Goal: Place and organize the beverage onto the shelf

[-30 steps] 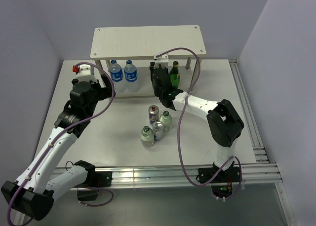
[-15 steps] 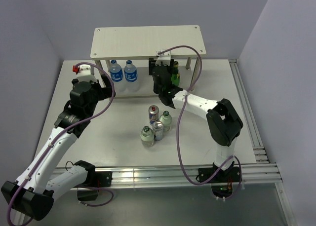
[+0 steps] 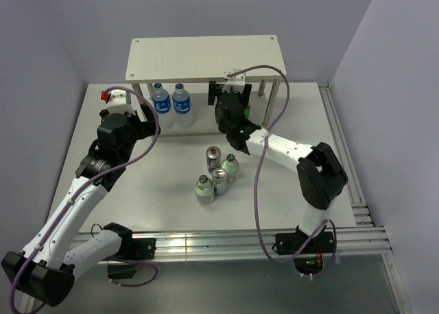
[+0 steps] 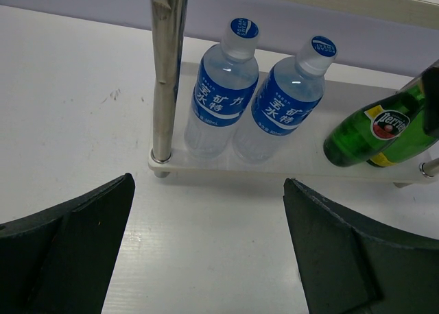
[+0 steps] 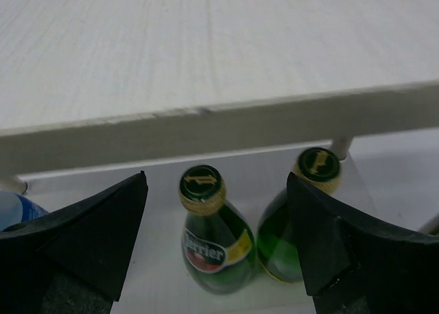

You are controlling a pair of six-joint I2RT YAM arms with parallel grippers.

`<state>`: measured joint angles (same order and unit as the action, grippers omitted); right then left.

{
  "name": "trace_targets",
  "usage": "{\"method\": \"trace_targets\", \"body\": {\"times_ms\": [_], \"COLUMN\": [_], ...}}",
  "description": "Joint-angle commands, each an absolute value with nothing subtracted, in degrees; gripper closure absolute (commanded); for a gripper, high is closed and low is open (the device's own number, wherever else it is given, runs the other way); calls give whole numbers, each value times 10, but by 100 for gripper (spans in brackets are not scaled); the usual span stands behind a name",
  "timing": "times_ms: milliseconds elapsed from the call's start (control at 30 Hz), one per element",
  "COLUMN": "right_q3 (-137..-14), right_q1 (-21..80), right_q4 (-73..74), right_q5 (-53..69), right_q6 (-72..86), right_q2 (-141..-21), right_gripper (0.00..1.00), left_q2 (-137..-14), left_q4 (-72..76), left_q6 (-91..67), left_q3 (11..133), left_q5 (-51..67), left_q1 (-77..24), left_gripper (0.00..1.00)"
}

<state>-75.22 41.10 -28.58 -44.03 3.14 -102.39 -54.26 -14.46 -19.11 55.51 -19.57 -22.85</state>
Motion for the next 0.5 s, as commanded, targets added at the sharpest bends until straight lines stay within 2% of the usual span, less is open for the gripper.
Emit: {"method": "trace_targets", "body": {"times_ms": [0,133,267,467], "right_q3": [-714,-681,-645,-500], "right_q1": [419,439,473,509], "right_q4": [-310,-246,-165,-62], "right_q5": [-450,-426,-465,-396], "right_q6": [35,32,45,185], "right_q2": [-935,-855,-796,-651], "right_gripper": [11,10,10,12], "left_q2": [-537,-534,-533,-537], "left_q4": [-126,-123,-121,-121], "left_q6": [-180,-179,-180,-183], "left_q3": [554,552,552,552], "left_q5": [-207,-214,-214,-198], "left_q1": [-231,-231,-231,-233], "left_gripper": [3,3,3,3]}}
